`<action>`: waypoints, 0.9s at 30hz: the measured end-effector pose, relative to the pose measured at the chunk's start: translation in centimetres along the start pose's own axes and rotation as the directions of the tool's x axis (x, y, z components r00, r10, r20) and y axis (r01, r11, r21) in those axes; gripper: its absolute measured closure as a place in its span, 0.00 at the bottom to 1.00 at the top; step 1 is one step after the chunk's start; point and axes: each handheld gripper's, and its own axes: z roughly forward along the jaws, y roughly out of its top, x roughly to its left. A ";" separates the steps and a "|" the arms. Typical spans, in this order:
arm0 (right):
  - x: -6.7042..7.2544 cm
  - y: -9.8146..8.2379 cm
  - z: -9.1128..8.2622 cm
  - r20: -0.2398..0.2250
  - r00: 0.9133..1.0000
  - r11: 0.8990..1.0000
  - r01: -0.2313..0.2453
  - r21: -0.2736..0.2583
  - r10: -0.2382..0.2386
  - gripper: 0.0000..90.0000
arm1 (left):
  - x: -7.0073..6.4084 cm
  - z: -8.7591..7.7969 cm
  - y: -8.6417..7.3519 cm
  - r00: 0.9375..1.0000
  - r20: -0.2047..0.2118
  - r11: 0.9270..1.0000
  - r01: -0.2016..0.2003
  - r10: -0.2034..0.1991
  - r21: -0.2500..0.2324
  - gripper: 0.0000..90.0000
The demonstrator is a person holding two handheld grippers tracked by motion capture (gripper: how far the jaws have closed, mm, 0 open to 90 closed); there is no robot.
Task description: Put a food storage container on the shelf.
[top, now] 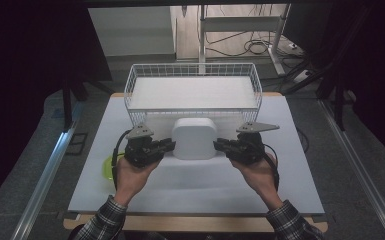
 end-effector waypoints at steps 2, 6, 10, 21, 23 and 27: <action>-0.1 1.1 -0.2 0.000 1.000 1.000 0.006 -0.014 -0.006 0.88 | 0.1 -0.3 0.6 1.000 -0.003 1.000 -0.005 0.005 -0.009 0.88; -0.2 2.3 -0.4 -0.001 1.000 0.999 0.010 -0.031 -0.010 0.88 | 0.3 -0.8 2.1 1.000 -0.007 1.000 -0.012 0.012 -0.028 0.88; -0.3 3.8 -0.7 -0.002 1.000 0.999 0.016 -0.050 -0.016 0.88 | 0.4 -1.4 3.7 1.000 -0.016 0.999 -0.022 0.021 -0.047 0.88; -0.6 7.4 -1.3 -0.001 0.999 0.995 0.047 -0.089 -0.047 0.88 | 0.8 -2.6 6.9 0.998 -0.037 0.996 -0.048 0.045 -0.081 0.88; -0.7 8.2 -1.3 0.001 0.999 0.994 0.047 -0.096 -0.048 0.87 | 1.0 -2.7 7.6 0.998 -0.040 0.995 -0.053 0.050 -0.087 0.88; -1.1 9.1 -1.2 0.003 0.999 0.994 0.044 -0.100 -0.044 0.87 | 1.4 -2.7 8.4 0.998 -0.039 0.995 -0.056 0.053 -0.087 0.88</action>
